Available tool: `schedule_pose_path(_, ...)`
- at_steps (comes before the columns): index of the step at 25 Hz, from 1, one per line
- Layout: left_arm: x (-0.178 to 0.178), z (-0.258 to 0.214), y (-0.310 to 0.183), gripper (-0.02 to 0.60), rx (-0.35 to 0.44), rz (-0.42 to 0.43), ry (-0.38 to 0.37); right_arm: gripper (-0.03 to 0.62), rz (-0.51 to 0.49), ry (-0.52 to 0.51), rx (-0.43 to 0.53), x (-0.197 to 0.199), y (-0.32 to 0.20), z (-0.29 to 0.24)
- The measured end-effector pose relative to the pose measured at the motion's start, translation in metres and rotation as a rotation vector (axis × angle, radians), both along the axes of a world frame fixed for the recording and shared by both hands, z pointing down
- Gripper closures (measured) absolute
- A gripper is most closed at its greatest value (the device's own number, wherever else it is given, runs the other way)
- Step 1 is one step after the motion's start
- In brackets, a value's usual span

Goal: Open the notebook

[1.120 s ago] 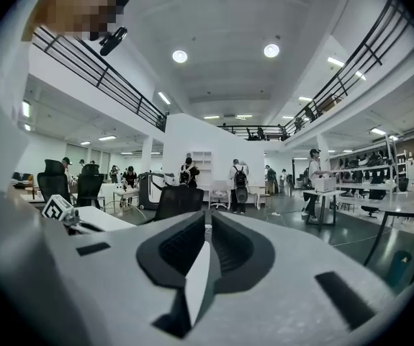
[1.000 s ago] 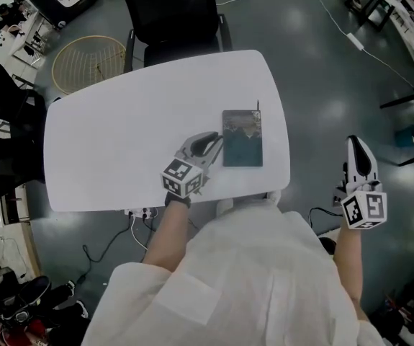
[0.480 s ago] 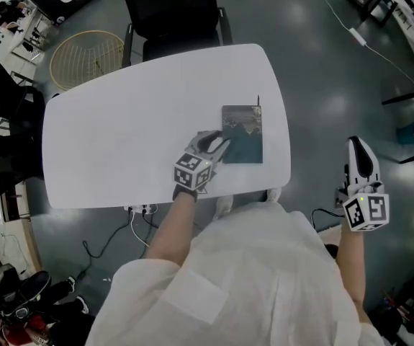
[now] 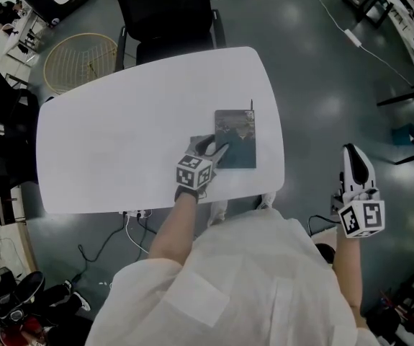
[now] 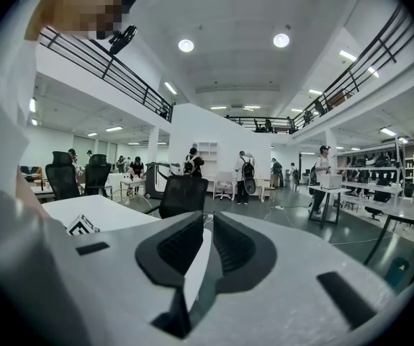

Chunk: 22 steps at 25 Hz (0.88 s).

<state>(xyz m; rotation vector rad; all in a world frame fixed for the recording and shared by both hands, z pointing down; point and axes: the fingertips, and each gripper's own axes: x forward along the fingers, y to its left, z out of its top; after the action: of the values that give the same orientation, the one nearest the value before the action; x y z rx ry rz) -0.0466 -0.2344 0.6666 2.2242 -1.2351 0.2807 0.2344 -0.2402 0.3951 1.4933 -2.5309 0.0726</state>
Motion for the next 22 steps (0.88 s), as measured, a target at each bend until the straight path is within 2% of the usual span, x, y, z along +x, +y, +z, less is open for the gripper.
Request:
schedule_pose_path(8, -0.001, 0.026, 0.001, 0.359, -0.122, -0.029, -0.009, 0.546, 0.008, 0.011, 0.0, 0.005, -0.003, -0.001)
schedule_pose_path(18, 0.006, 0.03, -0.005, 0.354, -0.161, -0.007, -0.018, 0.545, 0.01, 0.016, -0.005, 0.005, -0.005, 0.002)
schedule_pose_path(22, 0.006, 0.027, -0.005, 0.354, -0.153, -0.014, -0.004, 0.545, 0.013, 0.014, -0.005, 0.005, -0.006, 0.002)
